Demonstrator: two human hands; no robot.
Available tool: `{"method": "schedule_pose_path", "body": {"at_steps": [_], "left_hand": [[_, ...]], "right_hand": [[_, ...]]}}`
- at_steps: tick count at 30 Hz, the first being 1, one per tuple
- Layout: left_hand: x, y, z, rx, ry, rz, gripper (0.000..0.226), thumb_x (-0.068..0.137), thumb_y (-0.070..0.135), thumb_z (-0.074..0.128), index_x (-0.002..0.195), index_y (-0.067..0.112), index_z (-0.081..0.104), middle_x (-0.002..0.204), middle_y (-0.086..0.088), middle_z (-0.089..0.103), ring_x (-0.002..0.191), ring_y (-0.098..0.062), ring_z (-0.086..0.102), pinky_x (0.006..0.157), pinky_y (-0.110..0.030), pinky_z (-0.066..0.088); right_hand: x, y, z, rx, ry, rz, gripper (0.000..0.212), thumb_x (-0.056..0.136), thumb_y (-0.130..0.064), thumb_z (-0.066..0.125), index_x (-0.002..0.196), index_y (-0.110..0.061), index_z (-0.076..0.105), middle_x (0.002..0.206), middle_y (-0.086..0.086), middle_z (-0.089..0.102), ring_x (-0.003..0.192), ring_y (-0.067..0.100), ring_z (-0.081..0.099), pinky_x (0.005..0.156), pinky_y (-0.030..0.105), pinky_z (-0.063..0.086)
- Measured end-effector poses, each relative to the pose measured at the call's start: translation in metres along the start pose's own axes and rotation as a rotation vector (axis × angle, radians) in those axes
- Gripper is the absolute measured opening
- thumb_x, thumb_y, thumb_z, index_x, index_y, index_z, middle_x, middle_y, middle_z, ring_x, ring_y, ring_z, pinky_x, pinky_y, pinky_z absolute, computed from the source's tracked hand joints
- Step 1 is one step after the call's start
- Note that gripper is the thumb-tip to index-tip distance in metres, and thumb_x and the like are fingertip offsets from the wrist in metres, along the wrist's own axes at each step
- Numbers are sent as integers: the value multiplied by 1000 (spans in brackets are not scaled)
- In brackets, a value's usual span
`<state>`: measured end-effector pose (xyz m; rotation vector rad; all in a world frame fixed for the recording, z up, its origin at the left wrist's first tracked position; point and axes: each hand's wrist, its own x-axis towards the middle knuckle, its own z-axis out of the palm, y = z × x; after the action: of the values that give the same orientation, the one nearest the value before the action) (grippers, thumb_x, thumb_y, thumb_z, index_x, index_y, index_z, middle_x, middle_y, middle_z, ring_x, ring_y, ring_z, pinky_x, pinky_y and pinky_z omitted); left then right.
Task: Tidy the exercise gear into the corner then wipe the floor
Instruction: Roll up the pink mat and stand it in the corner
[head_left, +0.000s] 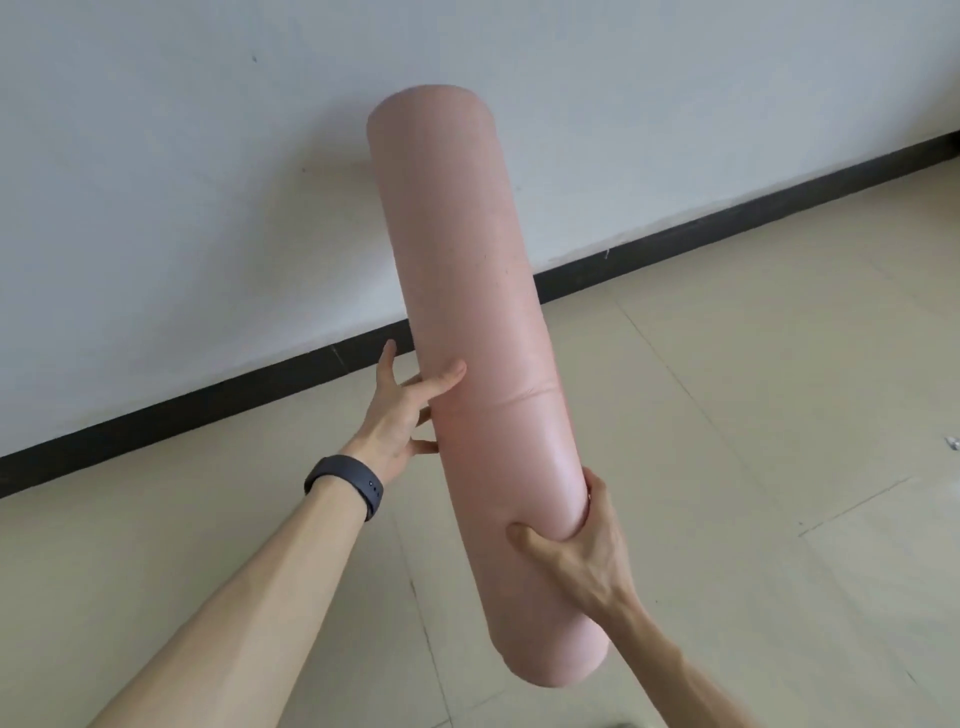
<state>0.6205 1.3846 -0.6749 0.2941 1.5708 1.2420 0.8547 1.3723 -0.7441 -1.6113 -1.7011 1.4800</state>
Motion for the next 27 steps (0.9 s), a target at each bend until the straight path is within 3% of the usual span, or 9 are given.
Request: {"method": "schedule_pose_path", "body": {"at_steps": [4, 7, 11, 14, 17, 18, 22, 24, 27], "left_hand": [[-66, 49, -69, 23, -28, 79, 110, 62, 35, 93, 147, 50, 25, 125, 11, 64, 114, -27, 62, 80, -65, 55], [-122, 83, -110, -52, 53, 100, 102, 62, 33, 90, 142, 47, 29, 132, 9, 56, 116, -29, 60, 75, -64, 57], [-210, 138, -158, -115, 96, 108, 77, 69, 29, 78, 135, 44, 42, 127, 7, 60, 113, -31, 60, 70, -55, 59], [-281, 188, -177, -37, 51, 116, 69, 69, 28, 77, 128, 49, 49, 122, 7, 64, 108, -26, 65, 67, -45, 59], [-344, 241, -178, 51, 23, 172, 78, 66, 24, 83, 128, 54, 46, 120, 8, 63, 102, -17, 70, 78, -49, 61], [-364, 260, -174, 83, -3, 192, 83, 65, 23, 84, 130, 55, 44, 120, 9, 62, 101, -13, 70, 82, -48, 61], [-426, 330, -142, 216, -122, 236, 111, 58, 24, 90, 145, 54, 27, 134, 13, 53, 115, -8, 61, 94, -38, 55], [-448, 362, -117, 290, -173, 242, 115, 54, 27, 92, 139, 62, 23, 140, 14, 44, 123, -14, 56, 99, -41, 52], [-466, 401, -65, 359, -272, 258, 119, 56, 17, 90, 141, 60, 19, 139, 15, 41, 120, -15, 57, 93, -35, 54]], "right_hand": [[-42, -68, 15, -117, -148, -91, 109, 54, -47, 90, 141, -49, 23, 129, -25, 46, 114, 6, 54, 88, 33, 50], [-66, -137, 10, -251, -312, -118, 133, 51, -52, 92, 153, -43, 7, 135, -25, 34, 117, 5, 42, 95, 33, 41], [-109, -244, 8, -81, -461, -25, 98, 49, -72, 79, 129, -25, 49, 133, -12, 44, 126, 9, 47, 105, 34, 41], [-156, -318, 5, 31, -545, 85, 97, 53, -76, 80, 122, -15, 49, 135, -7, 54, 118, 14, 59, 101, 46, 50], [-206, -394, -12, 77, -643, 113, 86, 64, -73, 74, 135, -55, 29, 131, -11, 59, 111, 15, 66, 84, 42, 56], [-222, -418, -23, 69, -672, 129, 83, 65, -74, 72, 135, -60, 29, 131, -13, 59, 111, 17, 66, 86, 45, 55], [-275, -485, -80, 177, -641, 118, 71, 71, -69, 73, 135, -47, 50, 136, -15, 59, 128, 15, 53, 107, 61, 38], [-294, -509, -113, 281, -569, 85, 73, 75, -61, 76, 140, -43, 45, 139, -15, 56, 132, 16, 51, 102, 61, 44], [-314, -534, -176, 320, -400, 40, 94, 64, -53, 88, 135, -62, 28, 139, -12, 51, 126, 23, 55, 86, 57, 55]]}}
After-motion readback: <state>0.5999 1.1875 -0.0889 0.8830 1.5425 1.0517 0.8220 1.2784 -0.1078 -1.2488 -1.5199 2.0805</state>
